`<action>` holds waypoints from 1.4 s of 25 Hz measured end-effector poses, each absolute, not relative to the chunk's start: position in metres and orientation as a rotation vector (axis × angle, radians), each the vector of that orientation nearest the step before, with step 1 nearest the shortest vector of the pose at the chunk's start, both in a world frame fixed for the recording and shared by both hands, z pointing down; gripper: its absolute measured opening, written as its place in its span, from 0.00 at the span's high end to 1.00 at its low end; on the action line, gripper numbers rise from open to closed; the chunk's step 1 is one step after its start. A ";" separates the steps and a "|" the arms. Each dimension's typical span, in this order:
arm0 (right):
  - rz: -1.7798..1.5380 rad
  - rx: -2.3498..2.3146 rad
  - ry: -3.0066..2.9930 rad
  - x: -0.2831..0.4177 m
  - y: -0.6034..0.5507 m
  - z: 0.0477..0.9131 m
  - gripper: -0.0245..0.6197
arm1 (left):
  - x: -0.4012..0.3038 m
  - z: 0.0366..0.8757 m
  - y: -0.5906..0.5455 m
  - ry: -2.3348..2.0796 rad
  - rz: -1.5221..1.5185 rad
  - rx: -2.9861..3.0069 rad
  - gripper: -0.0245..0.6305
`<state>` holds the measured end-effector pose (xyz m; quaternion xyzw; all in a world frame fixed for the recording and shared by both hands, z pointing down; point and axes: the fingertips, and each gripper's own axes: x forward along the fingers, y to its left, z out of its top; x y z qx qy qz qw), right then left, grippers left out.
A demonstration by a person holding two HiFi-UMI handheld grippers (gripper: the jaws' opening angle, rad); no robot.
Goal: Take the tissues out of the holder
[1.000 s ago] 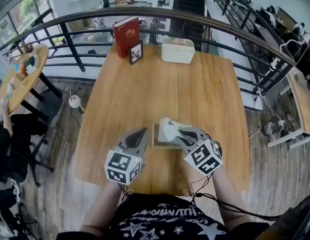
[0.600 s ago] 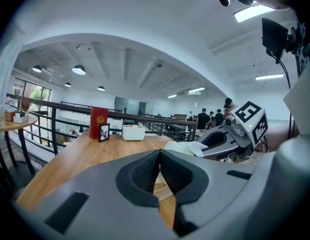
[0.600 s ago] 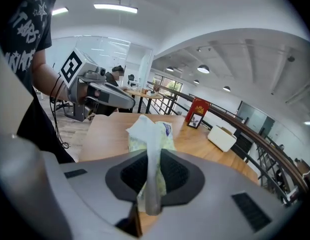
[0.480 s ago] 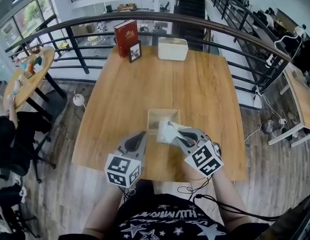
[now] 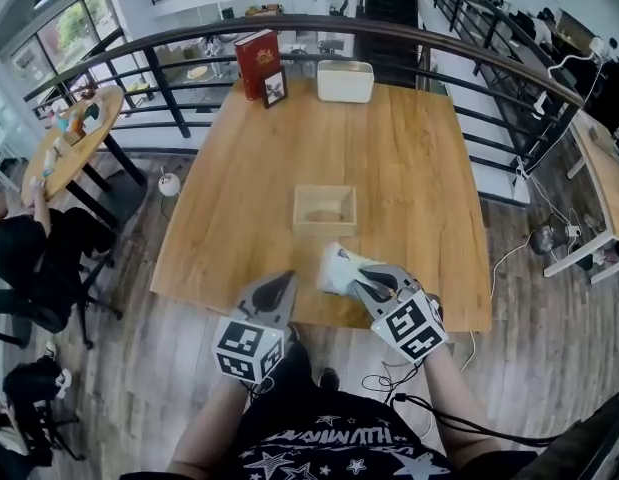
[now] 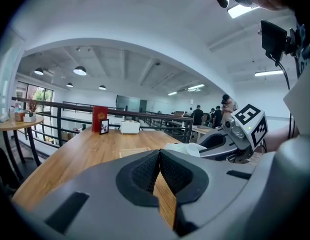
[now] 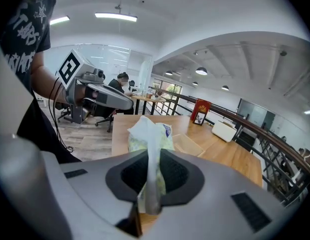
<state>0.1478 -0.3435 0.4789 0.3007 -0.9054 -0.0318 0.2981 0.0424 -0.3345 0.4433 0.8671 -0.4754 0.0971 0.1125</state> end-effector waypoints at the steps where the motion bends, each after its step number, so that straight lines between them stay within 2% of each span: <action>1: -0.078 0.802 -2.409 0.148 -0.336 0.481 0.88 | 0.043 0.445 -0.328 -1.393 0.291 2.543 0.94; 10: -0.026 0.825 -2.404 0.147 -0.311 0.492 0.88 | 0.047 0.451 -0.302 -1.340 0.307 2.556 0.94; 16: -0.015 0.812 -2.387 0.130 -0.298 0.492 0.88 | 0.026 0.450 -0.287 -1.343 0.286 2.544 0.94; 24: -0.033 0.831 -2.386 0.066 -0.253 0.479 0.88 | -0.039 0.442 -0.238 -1.349 0.266 2.532 0.94; 35: -0.009 0.957 -2.335 0.034 -0.168 0.469 0.88 | -0.069 0.428 -0.159 -1.239 0.230 2.622 0.94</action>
